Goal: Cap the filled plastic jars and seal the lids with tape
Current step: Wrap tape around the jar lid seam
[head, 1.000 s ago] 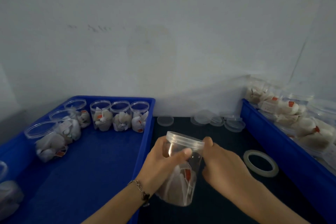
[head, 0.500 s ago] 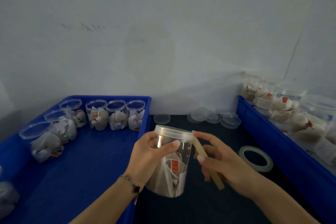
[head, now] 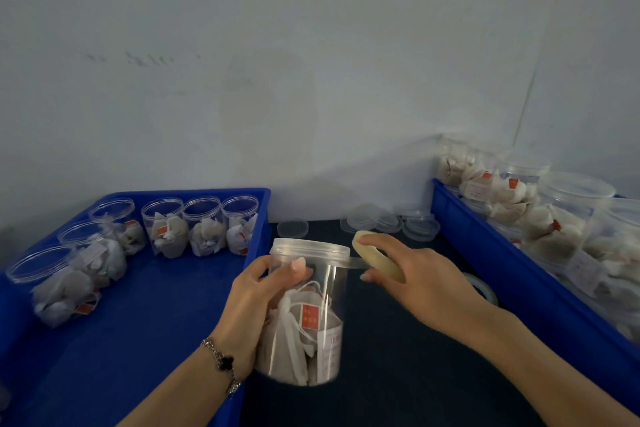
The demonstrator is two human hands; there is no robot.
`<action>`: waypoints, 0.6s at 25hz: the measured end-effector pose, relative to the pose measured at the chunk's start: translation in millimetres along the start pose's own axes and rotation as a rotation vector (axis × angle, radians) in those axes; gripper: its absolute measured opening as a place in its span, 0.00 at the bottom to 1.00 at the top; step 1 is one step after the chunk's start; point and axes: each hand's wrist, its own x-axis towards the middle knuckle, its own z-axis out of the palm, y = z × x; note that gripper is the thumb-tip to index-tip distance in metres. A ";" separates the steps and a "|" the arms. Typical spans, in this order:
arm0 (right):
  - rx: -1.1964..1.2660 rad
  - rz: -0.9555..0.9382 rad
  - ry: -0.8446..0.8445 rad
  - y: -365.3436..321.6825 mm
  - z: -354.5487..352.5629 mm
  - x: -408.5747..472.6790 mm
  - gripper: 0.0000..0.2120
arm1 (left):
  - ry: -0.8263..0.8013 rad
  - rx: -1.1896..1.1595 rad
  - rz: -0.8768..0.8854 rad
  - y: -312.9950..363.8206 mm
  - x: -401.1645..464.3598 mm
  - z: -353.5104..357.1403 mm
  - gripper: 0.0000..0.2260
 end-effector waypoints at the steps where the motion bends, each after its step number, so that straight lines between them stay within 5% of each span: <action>1: -0.004 0.008 -0.022 1.5 3.0 2.9 0.22 | -0.015 -0.009 0.000 -0.6 -0.5 -0.6 0.37; 5: -0.133 0.054 -0.037 4.4 13.8 14.7 0.25 | -0.028 0.002 -0.038 3.1 3.2 5.9 0.21; 9: -0.113 0.083 -0.061 -9.9 21.7 28.9 0.25 | -0.146 -0.155 -0.140 0.0 -0.2 2.1 0.32; 15: -0.032 0.216 -0.073 -26.8 36.5 41.3 0.30 | -0.185 -0.125 -0.060 5.1 3.2 2.9 0.15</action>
